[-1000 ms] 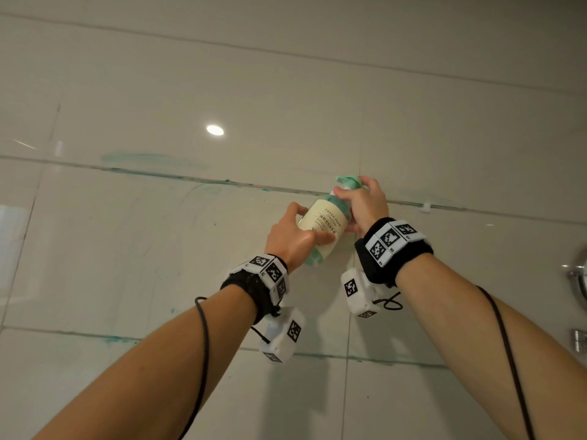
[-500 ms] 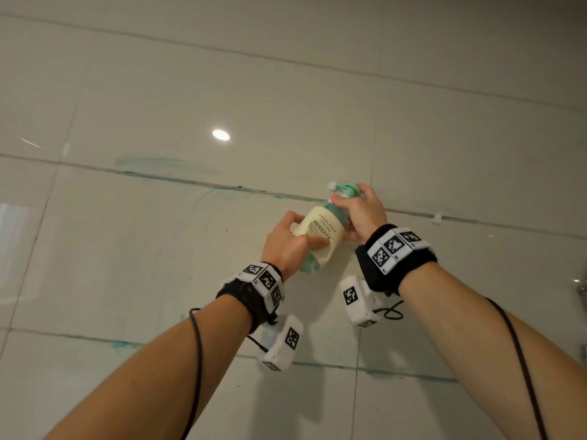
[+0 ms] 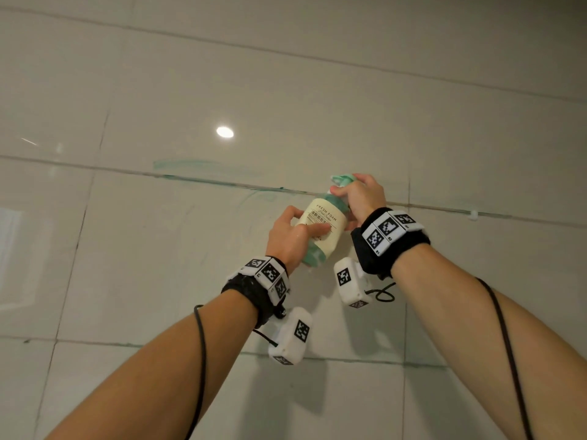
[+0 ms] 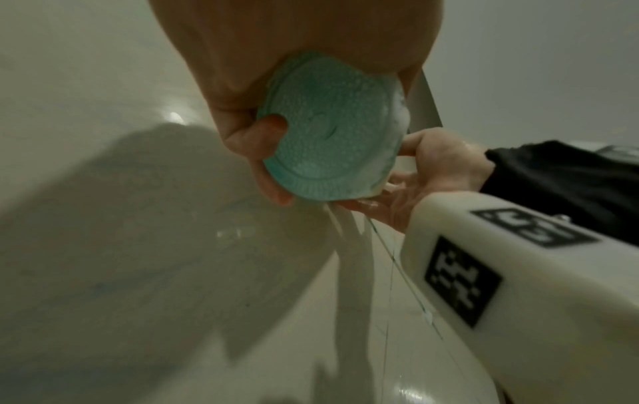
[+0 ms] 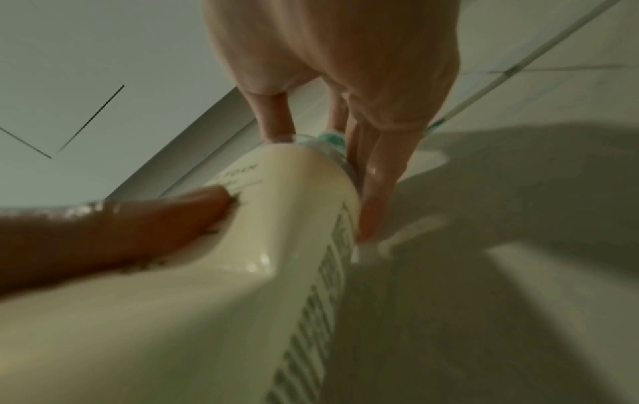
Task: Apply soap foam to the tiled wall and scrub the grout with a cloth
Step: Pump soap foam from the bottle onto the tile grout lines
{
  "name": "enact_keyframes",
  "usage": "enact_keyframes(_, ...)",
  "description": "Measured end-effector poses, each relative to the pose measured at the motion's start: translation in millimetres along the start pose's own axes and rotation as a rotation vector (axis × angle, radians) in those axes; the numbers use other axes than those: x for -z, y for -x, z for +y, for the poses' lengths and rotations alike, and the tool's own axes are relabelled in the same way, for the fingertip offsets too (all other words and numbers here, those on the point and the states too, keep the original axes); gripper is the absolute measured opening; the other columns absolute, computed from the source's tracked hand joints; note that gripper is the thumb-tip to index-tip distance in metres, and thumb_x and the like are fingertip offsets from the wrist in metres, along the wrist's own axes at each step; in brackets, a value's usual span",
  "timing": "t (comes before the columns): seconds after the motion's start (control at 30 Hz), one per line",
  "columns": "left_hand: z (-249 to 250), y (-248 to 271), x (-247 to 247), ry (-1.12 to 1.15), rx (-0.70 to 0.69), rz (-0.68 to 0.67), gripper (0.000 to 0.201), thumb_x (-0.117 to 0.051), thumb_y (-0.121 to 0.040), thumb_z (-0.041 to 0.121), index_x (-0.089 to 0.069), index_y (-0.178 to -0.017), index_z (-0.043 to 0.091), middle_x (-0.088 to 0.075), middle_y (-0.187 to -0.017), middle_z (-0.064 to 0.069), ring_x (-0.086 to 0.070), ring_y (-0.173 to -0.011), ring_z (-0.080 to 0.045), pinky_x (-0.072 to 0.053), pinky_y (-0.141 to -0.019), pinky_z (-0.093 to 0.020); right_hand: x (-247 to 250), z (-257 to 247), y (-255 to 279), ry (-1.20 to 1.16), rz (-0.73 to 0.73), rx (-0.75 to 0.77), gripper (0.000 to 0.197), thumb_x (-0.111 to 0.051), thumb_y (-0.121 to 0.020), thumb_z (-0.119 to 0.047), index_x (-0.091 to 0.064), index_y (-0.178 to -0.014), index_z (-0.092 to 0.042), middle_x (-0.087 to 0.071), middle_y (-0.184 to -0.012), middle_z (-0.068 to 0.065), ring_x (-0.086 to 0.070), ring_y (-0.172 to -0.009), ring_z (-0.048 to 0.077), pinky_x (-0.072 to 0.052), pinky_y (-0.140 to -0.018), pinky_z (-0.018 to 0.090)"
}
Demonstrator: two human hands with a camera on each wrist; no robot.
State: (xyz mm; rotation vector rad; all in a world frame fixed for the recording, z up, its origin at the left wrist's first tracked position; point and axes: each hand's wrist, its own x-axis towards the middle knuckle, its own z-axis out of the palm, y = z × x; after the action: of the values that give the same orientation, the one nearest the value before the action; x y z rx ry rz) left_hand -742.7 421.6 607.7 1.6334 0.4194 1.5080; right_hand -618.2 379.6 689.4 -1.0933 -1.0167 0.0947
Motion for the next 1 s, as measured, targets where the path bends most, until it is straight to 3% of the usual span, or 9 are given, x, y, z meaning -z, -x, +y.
enact_keyframes(0.23, 5, -6, 22, 0.028, 0.024, -0.032, 0.033, -0.078, -0.076, 0.015, -0.059, -0.102, 0.009, -0.071, -0.098, -0.017, -0.061, -0.059, -0.025, -0.034, -0.033, -0.015, -19, -3, 1, 0.053, 0.077, 0.011, 0.027, -0.078, -0.07, -0.019, -0.058, -0.088, -0.026, -0.068, -0.094, -0.001, -0.068, -0.085, 0.023, -0.058, -0.082, 0.046)
enact_keyframes(0.43, 6, -3, 44, 0.03, 0.024, -0.035, 0.035, -0.078, -0.077, 0.015, -0.06, -0.107, 0.009, -0.073, -0.099, -0.016, -0.064, -0.063, -0.025, -0.034, -0.034, -0.014, -35, -2, 18, 0.042, -0.02, 0.026, 0.053, -0.076, -0.062, -0.032, -0.052, -0.109, -0.034, -0.066, -0.106, -0.003, -0.069, -0.094, 0.026, -0.058, -0.083, 0.049)
enact_keyframes(0.67, 2, -2, 73, 0.039, 0.011, 0.009, 0.032, -0.078, -0.077, 0.018, -0.06, -0.103, 0.011, -0.074, -0.097, -0.014, -0.062, -0.059, -0.023, -0.031, -0.035, -0.015, -63, -14, 28, 0.086, -0.067, 0.063, 0.061, -0.077, -0.077, -0.022, -0.051, -0.132, -0.024, -0.061, -0.119, 0.0, -0.065, -0.099, 0.023, -0.057, -0.086, 0.046)
enact_keyframes(0.83, 3, -5, 92, 0.062, 0.024, 0.027, 0.034, -0.077, -0.078, 0.013, -0.058, -0.105, 0.005, -0.073, -0.096, -0.014, -0.061, -0.056, -0.021, -0.033, -0.033, -0.015, -83, -17, 27, 0.074, -0.023, 0.056, 0.051, -0.078, -0.074, -0.017, -0.057, -0.119, -0.023, -0.062, -0.109, -0.002, -0.066, -0.093, 0.022, -0.059, -0.08, 0.045)
enact_keyframes(1.0, 8, -9, 94, 0.066, 0.032, 0.032, 0.026, -0.076, -0.077, 0.009, -0.059, -0.096, 0.01, -0.071, -0.091, -0.013, -0.06, -0.051, -0.02, -0.032, -0.033, -0.013, -85, -17, 24, 0.07, 0.005, 0.014, 0.026, -0.077, -0.072, -0.015, -0.058, -0.086, -0.026, -0.068, -0.098, 0.003, -0.069, -0.088, 0.03, -0.061, -0.068, 0.05)
